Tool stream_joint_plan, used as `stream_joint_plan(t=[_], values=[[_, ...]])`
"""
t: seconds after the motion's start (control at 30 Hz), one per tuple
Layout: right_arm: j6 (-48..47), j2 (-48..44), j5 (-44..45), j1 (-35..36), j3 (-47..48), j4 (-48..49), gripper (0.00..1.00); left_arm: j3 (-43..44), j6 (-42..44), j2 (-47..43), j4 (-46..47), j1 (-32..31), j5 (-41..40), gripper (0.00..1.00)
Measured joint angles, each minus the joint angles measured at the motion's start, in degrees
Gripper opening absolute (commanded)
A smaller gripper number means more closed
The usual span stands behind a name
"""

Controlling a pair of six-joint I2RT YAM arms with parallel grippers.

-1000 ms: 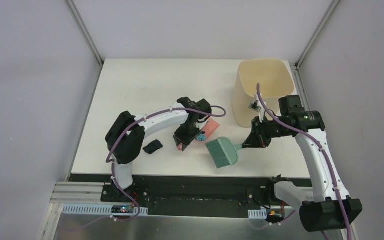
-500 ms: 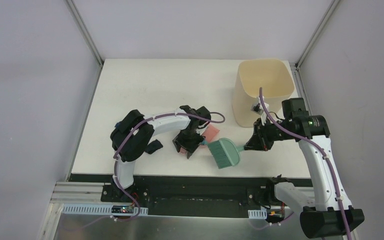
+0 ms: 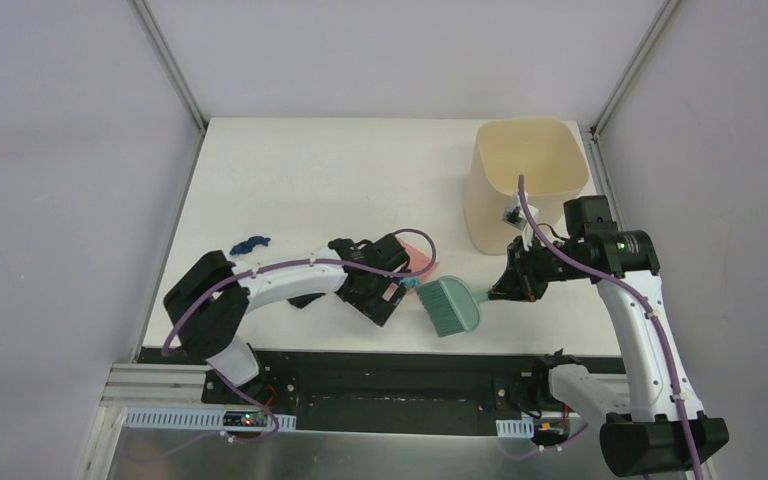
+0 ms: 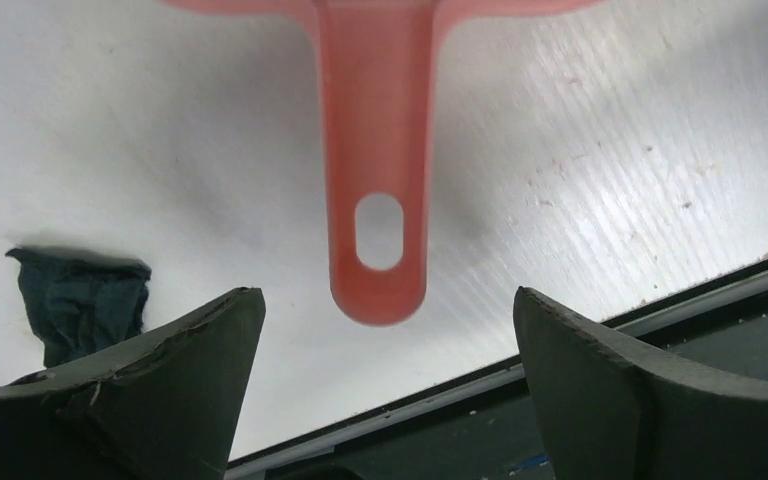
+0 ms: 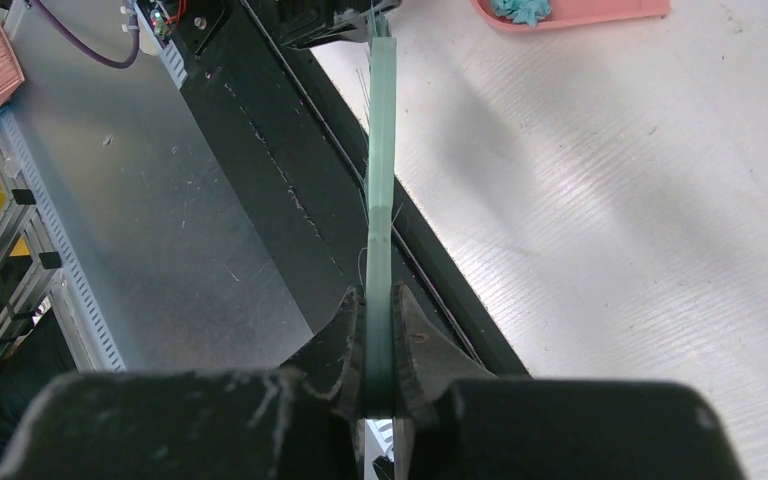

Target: Sweep away the paper scraps from the table

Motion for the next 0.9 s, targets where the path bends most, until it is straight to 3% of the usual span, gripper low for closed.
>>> stream_joint_plan(t=[0.17,0.43,0.53,0.8,0.9], values=[[0.0,0.0,0.0,0.0,0.0,0.0,0.00,-4.3,-1.9,-4.9,3.2,-0.8,-1.6,0.80],[0.2,0.0,0.0,0.0,0.0,0.0,0.00,-7.5,-2.0,-5.3,9.5,-1.2,-2.4,0.61],[0.2,0.0,0.0,0.0,0.0,0.0,0.00,-7.6,-1.8,-5.3,10.6,-1.2,-3.0,0.46],[0.3,-0.2,0.0,0.0,0.0,0.0,0.00,-7.3,-1.5,-3.5,11.7,-1.5,-3.5,0.31],[0.3,-0.3,0.0,0.0,0.0,0.0,0.00,-7.2,-1.4,-3.5,11.6,-1.5,-3.5,0.30]])
